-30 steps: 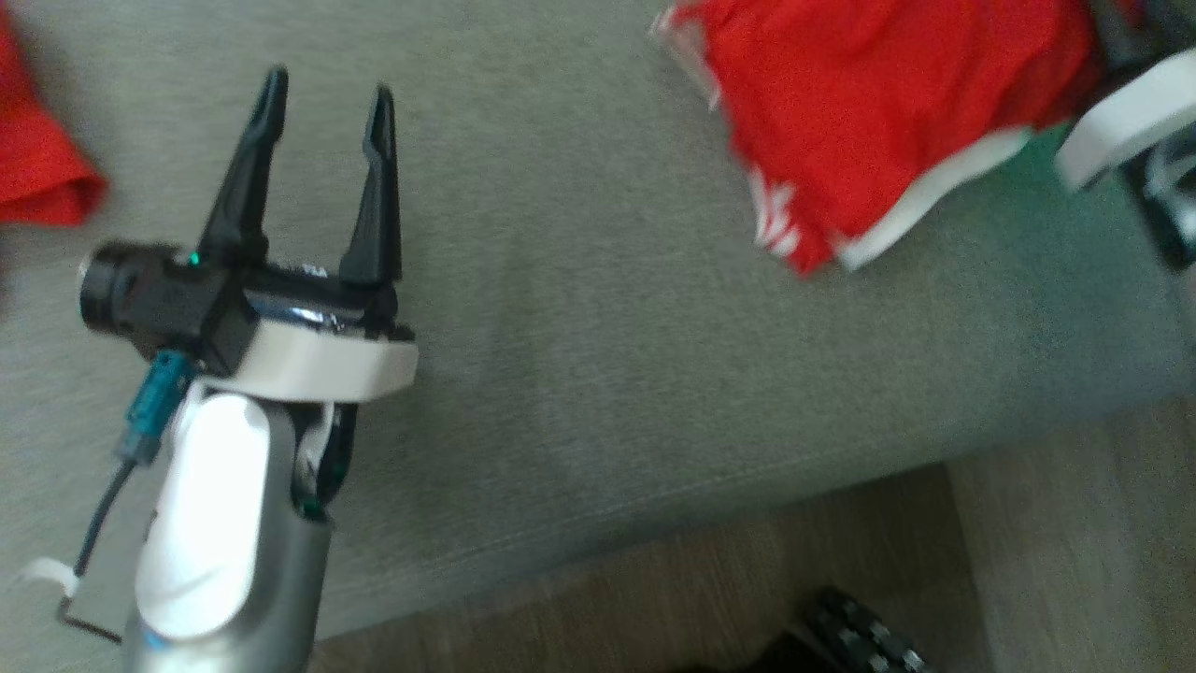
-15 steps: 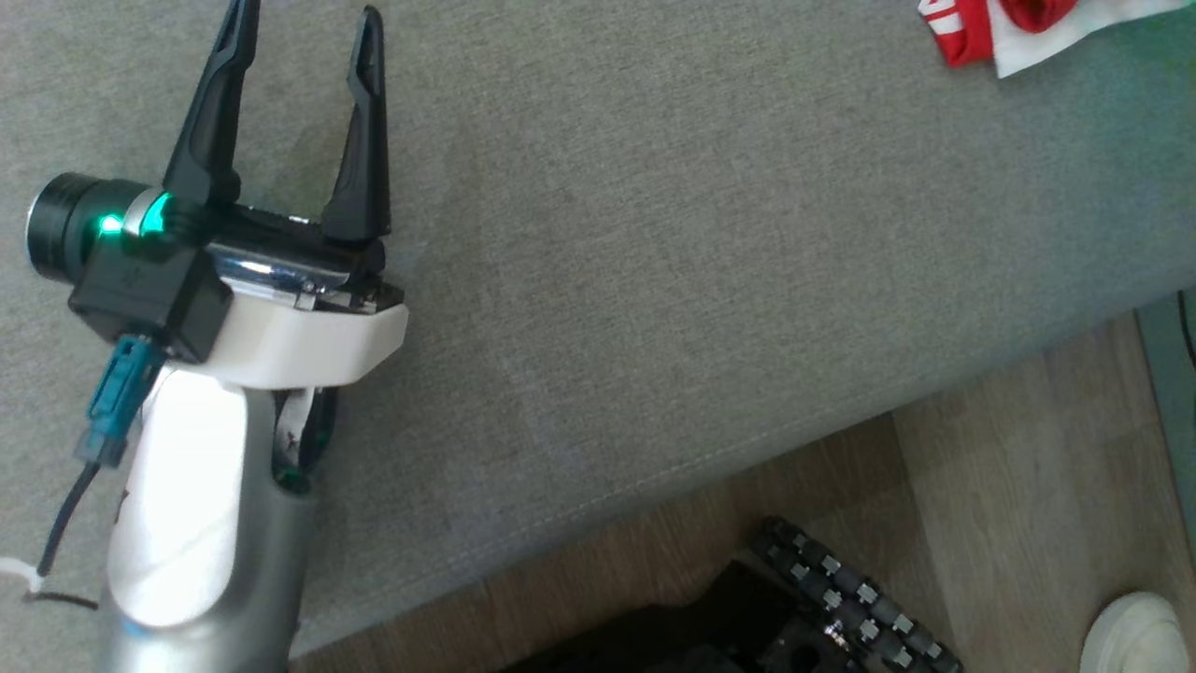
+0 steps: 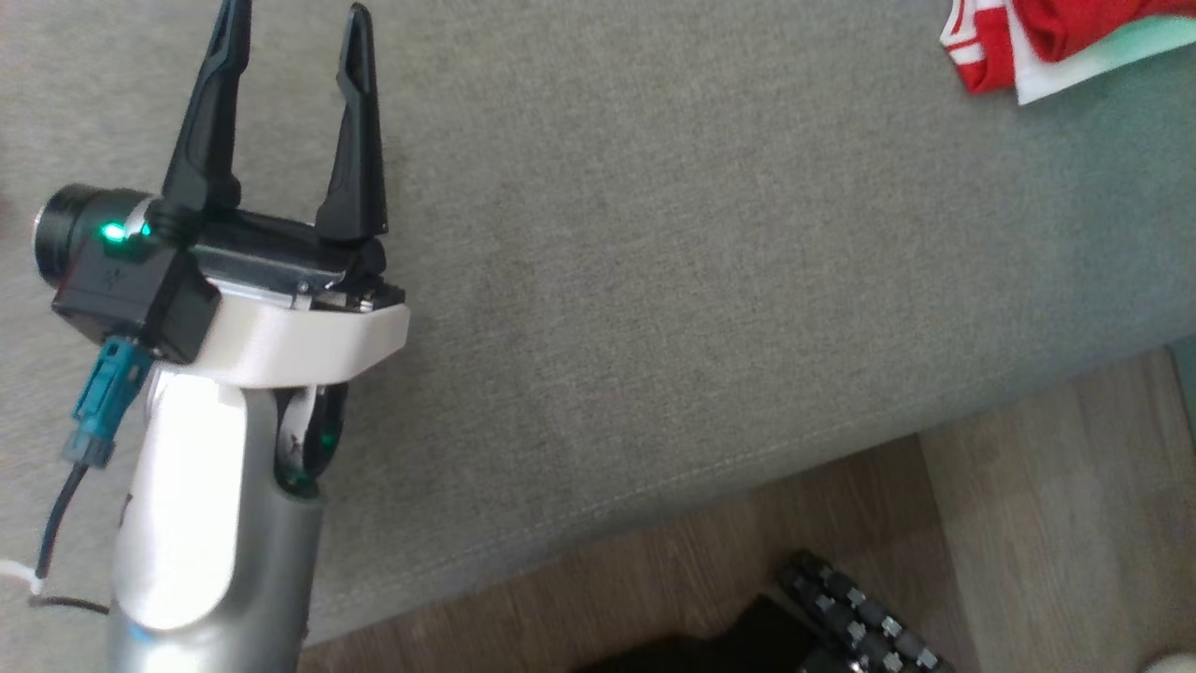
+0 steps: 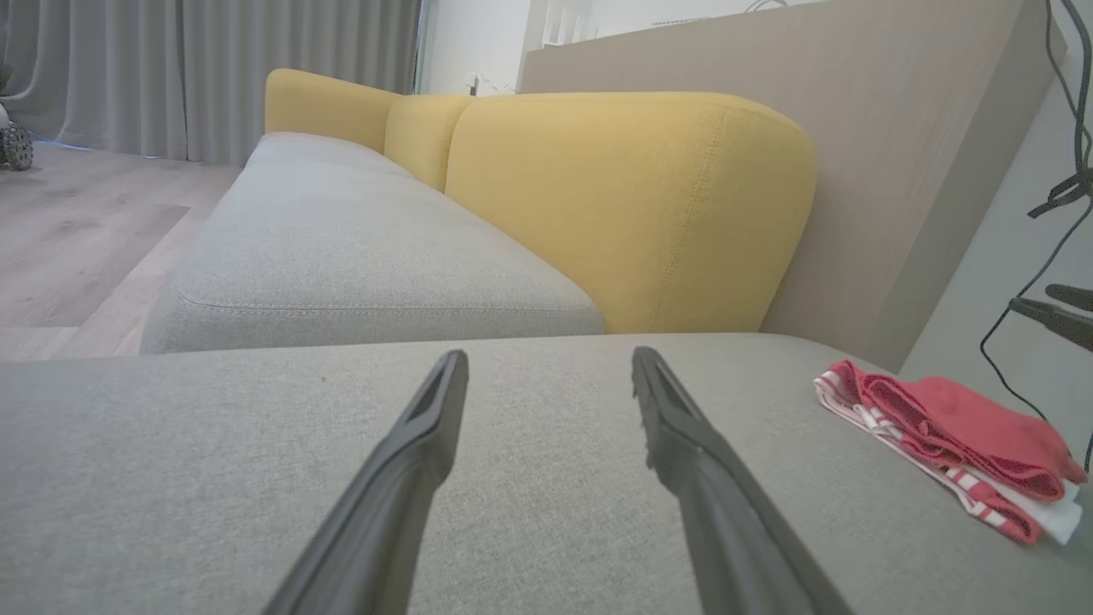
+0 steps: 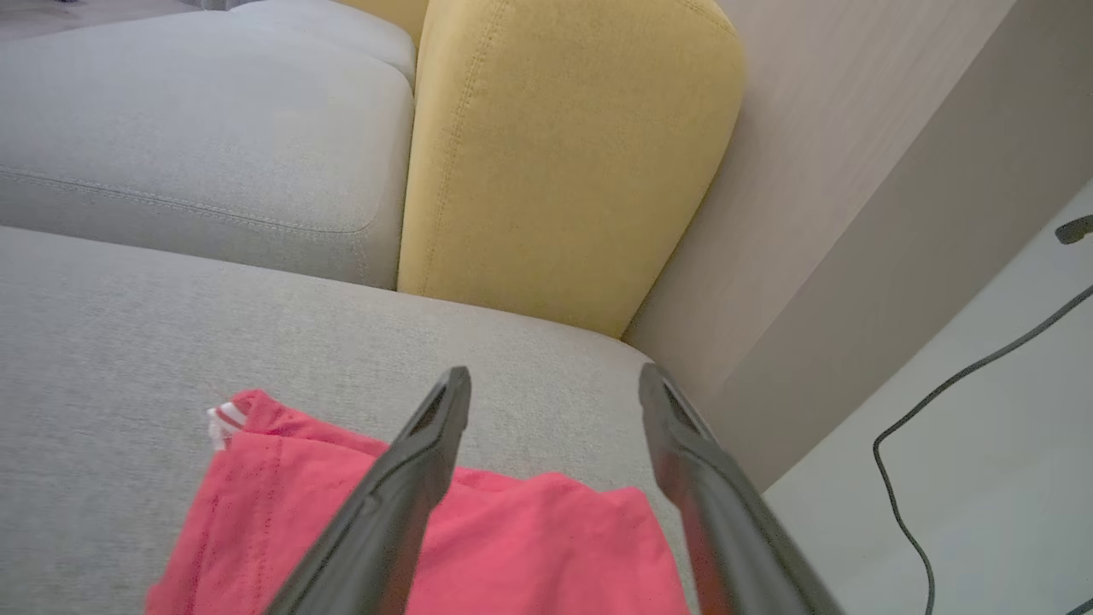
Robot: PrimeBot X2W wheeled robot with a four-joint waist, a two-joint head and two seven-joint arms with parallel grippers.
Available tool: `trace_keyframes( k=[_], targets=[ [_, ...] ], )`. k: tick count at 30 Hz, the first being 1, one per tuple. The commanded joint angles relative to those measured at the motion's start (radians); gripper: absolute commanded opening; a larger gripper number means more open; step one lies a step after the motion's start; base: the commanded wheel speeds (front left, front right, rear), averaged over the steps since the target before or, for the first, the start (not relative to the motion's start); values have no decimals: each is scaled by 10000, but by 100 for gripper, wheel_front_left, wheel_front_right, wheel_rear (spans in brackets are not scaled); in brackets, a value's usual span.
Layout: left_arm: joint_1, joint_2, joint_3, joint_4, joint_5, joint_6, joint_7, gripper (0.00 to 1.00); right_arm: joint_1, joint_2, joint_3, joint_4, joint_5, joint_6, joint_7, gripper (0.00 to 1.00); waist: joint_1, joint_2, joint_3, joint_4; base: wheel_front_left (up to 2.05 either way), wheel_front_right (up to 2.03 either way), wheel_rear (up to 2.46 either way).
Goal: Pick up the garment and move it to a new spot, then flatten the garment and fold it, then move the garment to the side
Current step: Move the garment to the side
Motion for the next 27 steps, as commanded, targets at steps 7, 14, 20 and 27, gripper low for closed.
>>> trace_keyframes(
  k=[7, 14, 20, 27],
  targets=[
    [757, -109, 486, -105, -479, 235, -49, 100, 1256, 594, 1056, -1702, 293, -4, -70, 100, -1, 0, -1765, 804, 0, 0, 0],
    [1649, -147, 701, 300, -1165, 731, -49, 100, 2835, 1229, 1841, -2682, 1291, -4, -90, 100, -1, 0, -2982, 1515, 0, 0, 0],
    [2446, -150, 497, 390, -1223, 907, -49, 100, 4089, 1675, 2080, -3469, 1721, -4, -93, 100, -1, 0, -3727, 1987, 0, 0, 0],
    [3080, -151, 248, 473, -1453, 1173, -49, 100, 5383, 2132, 2177, -3982, 1522, -4, -94, 100, -1, 0, -4301, 2419, 0, 0, 0]
  ],
)
